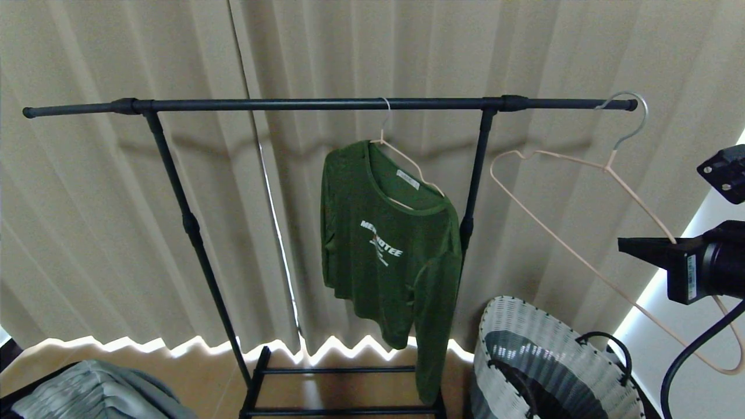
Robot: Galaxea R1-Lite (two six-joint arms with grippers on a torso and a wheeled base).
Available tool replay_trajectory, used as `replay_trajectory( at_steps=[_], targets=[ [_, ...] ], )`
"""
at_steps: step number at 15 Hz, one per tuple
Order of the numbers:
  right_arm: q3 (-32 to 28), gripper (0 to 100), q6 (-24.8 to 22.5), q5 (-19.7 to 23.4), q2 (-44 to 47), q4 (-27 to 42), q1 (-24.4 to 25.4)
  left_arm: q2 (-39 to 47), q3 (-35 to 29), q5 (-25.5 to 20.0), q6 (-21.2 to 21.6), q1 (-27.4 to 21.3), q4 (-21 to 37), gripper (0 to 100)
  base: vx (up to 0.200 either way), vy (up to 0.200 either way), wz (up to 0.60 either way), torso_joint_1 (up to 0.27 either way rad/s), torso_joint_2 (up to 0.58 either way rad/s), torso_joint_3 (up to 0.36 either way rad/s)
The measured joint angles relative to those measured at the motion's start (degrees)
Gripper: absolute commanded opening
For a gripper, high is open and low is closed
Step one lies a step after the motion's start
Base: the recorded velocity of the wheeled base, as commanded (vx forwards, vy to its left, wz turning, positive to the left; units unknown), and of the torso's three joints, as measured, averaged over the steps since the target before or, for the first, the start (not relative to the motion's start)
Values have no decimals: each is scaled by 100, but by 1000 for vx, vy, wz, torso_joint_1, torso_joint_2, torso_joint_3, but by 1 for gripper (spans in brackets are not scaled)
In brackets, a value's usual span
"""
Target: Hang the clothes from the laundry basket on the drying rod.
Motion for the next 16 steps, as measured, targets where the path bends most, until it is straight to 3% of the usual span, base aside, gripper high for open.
replay_trajectory(
  at_steps=[7,12,16],
  targets=[
    [-17,0,0,2,-16,10,35,5,-16,0,0,0,-9,0,0,200,0,4,5,-1],
    [68,0,46,12,-51,-383,400,-4,6,0,15,0,-11,0,0,0,0,0,0,0],
    [391,0,372,78,-51,-939,1039,50,-102,2,22,-213,35,0,0,0,0,0,0,0]
  ],
)
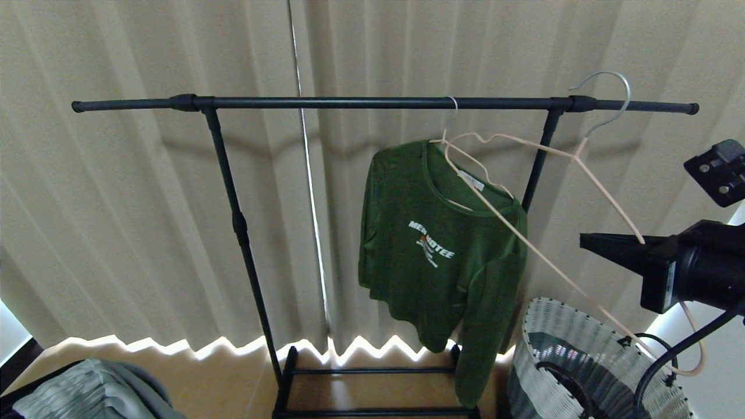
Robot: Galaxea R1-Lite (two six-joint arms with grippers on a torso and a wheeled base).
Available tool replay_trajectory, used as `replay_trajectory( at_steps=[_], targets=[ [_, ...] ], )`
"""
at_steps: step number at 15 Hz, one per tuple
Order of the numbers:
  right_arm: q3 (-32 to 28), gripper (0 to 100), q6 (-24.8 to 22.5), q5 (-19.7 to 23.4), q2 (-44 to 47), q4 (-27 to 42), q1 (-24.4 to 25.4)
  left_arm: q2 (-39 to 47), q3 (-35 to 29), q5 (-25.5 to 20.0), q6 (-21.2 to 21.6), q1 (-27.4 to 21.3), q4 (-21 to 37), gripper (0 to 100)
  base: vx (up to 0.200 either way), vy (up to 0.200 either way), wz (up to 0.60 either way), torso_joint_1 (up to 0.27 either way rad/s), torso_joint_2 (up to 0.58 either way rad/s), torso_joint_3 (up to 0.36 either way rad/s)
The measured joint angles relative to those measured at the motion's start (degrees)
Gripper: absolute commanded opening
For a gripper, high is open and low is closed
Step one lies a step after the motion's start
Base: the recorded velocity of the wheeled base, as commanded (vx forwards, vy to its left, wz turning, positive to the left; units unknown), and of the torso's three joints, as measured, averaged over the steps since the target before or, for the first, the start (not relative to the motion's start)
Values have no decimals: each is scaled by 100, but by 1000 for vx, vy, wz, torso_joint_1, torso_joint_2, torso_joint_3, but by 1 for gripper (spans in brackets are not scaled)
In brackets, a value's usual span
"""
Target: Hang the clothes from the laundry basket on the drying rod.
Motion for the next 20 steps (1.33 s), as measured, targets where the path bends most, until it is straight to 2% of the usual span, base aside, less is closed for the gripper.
replay_trajectory(
  at_steps=[3,6,7,10,13,17,20],
  targets=[
    [265,0,78,247,-23,-139,334,549,-471,48,123,-73,33,0,0,0,0,0,0,0],
    [532,0,67,846,-210,-141,549,1645,-1465,371,244,-121,145,0,0,0,0,0,0,0],
    [612,0,60,1103,-288,-141,645,2081,-1836,636,268,-195,165,0,0,0,0,0,0,0],
    [702,0,54,1437,-393,-141,911,3235,-2759,1684,241,-730,195,0,0,0,0,0,0,0],
    [711,0,57,1538,-293,-158,1282,4211,-3577,2378,-73,-1314,202,0,0,0,0,0,0,0],
    [691,0,73,1542,-32,-165,1838,5214,-4300,3089,-588,-1460,202,0,0,0,0,0,0,0],
    [650,0,82,1542,148,-172,2071,5631,-4589,3201,-661,-1474,189,0,0,0,0,0,0,0]
  ],
)
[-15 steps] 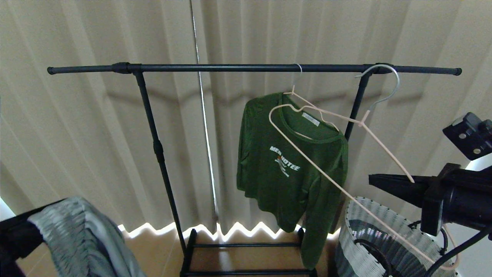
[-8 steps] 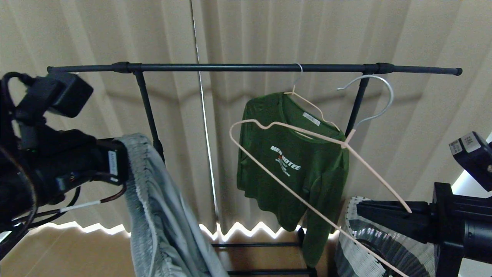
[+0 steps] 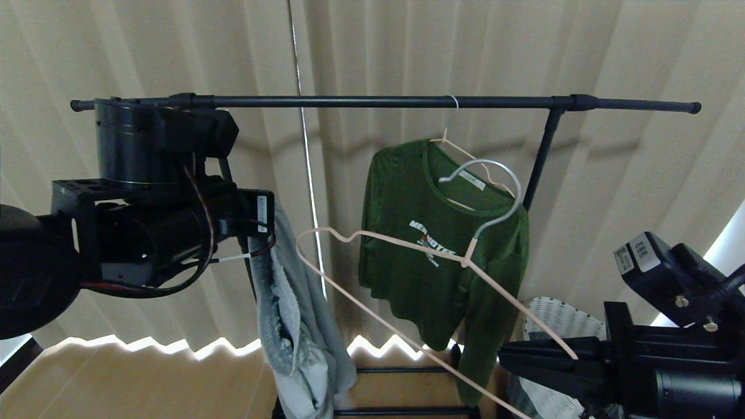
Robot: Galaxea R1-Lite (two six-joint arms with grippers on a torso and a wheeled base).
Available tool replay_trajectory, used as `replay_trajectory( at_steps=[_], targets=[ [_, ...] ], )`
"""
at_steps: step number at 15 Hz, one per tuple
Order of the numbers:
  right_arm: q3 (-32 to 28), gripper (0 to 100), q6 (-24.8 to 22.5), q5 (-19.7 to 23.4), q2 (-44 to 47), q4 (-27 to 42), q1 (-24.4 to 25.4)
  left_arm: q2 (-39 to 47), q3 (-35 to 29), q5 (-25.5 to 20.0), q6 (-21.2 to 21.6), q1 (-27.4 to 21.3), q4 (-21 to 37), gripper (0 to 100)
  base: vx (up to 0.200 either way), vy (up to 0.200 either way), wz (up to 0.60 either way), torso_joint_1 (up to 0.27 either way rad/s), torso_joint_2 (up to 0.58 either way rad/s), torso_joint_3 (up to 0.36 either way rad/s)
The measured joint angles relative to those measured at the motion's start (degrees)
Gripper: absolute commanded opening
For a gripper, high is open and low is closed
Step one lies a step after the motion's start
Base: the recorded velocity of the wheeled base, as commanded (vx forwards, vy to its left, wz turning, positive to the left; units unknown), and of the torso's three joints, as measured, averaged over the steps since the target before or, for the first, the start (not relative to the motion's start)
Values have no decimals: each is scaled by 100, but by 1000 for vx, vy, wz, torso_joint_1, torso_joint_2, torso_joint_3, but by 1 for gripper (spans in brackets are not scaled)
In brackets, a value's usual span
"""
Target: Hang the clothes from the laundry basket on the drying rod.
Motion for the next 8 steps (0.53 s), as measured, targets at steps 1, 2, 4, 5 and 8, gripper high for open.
replay_trajectory(
  at_steps=[1,2,4,5,8],
  targets=[
    [-33,0,10,0,48,-2,51,72,-52,11,0,-5,0,0,0,0,0,0,0,0],
    [-72,0,55,0,98,-2,77,124,-74,12,0,-11,-2,0,0,0,0,0,0,0],
    [-143,0,90,0,190,-2,96,184,-89,12,-2,-5,-2,0,0,0,0,0,0,0],
    [-162,0,95,0,224,-5,118,206,-94,12,0,0,0,0,0,0,0,0,0,0],
    [-280,0,347,-6,371,-5,316,278,-89,91,-15,0,-18,0,0,0,0,0,0,0]
  ],
)
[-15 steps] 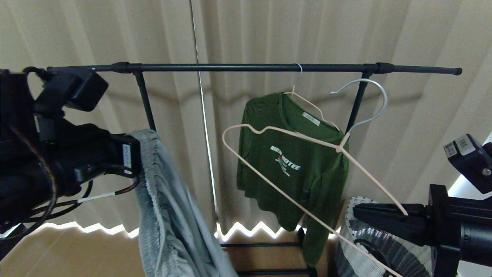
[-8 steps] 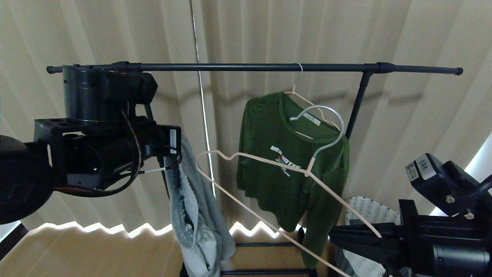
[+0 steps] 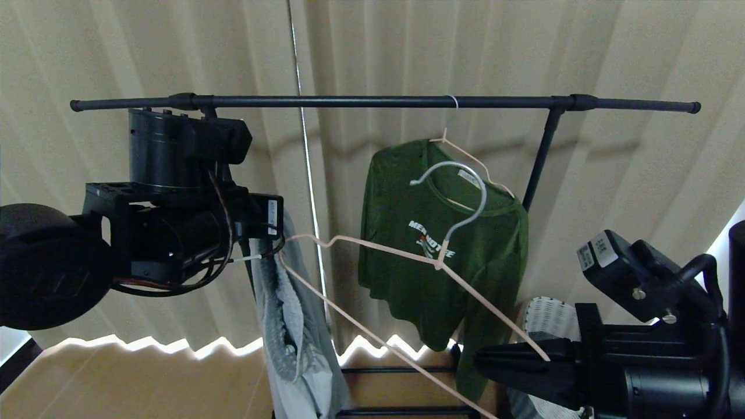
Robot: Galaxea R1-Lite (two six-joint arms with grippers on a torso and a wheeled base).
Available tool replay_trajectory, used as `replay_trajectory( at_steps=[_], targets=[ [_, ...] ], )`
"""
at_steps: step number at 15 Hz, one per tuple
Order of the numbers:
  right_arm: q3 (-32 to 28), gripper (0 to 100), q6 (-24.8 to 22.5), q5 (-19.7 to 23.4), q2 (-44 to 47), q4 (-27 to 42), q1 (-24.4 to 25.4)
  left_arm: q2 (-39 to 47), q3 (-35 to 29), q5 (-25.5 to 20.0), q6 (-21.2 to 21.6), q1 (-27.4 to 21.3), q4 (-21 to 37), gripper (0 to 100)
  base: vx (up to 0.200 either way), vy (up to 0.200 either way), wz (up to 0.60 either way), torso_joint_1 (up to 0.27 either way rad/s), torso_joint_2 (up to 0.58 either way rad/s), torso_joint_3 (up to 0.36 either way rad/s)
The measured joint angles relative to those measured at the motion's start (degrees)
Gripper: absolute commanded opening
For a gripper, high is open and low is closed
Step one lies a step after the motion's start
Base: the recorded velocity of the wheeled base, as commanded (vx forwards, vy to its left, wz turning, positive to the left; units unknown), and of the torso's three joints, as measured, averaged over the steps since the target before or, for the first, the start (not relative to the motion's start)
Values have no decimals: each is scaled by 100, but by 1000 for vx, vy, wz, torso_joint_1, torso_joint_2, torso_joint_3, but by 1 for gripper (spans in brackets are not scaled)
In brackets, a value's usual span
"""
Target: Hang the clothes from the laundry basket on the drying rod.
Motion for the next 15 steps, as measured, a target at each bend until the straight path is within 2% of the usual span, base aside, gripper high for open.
replay_trajectory(
  at_steps=[7,10,13,15],
  targets=[
    [-160,0,315,-30,289,7,69,63,-38,221,0,69,-6,0,0,0,0,0,0,0],
    [-129,0,323,-18,178,16,293,149,-41,232,-16,295,-12,0,0,0,0,0,0,0],
    [-161,0,323,-22,195,2,336,182,-33,240,-13,317,-12,0,0,0,0,0,0,0],
    [-185,0,323,-33,289,-1,345,182,-33,399,-7,301,-11,0,0,0,0,0,0,0]
  ],
)
